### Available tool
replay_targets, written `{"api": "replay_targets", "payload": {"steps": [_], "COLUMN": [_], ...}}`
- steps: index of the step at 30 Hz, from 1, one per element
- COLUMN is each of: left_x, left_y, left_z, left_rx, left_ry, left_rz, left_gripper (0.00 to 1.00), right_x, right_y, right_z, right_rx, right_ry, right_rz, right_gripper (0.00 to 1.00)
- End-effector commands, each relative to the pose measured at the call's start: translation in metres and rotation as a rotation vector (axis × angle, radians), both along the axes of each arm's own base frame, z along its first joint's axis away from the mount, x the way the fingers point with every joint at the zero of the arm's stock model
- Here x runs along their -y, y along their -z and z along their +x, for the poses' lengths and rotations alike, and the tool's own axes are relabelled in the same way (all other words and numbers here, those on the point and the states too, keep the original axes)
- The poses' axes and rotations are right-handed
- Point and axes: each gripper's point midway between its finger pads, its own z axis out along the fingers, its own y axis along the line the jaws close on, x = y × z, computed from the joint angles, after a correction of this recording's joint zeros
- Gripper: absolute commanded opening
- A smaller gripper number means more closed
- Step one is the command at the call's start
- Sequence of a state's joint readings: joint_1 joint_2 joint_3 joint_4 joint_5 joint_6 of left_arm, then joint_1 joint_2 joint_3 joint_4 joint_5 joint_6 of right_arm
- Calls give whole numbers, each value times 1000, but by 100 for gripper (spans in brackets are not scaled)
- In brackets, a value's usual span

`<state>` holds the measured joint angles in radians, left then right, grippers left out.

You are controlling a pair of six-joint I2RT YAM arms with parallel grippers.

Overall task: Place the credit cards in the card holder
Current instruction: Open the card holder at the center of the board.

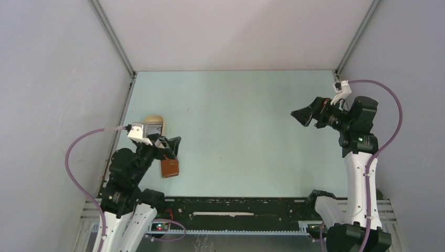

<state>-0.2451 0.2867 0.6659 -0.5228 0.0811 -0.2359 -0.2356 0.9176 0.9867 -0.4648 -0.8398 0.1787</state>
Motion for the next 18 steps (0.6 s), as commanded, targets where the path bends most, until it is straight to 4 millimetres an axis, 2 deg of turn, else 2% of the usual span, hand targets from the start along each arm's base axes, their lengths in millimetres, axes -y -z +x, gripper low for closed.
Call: {"api": "replay_targets", "payload": {"steps": [1,10,13,15,18], "left_x": [4,15,24,37,46], "left_y": [-8,-14,-17,-13,14], "left_z": [2,0,-1,0,4], "left_rx": [48,45,27,-11,-126], "left_ry": [21,68,93,136,136], "left_rz": [-21,-84,-163,-255,-271], "left_gripper": [100,100,100,100,100], "right_x": [4,-1,-9,-29,-72], "right_y": [-27,-32,-29,-27,-8], "right_z": [6,6,6,-3,-34], "right_rx": [65,72,77,122,260], "right_ry": [29,11,-26,-151,-433], "right_rz": [8,17,-3,-51,-274], "right_gripper": [99,100,100,100,100]}}
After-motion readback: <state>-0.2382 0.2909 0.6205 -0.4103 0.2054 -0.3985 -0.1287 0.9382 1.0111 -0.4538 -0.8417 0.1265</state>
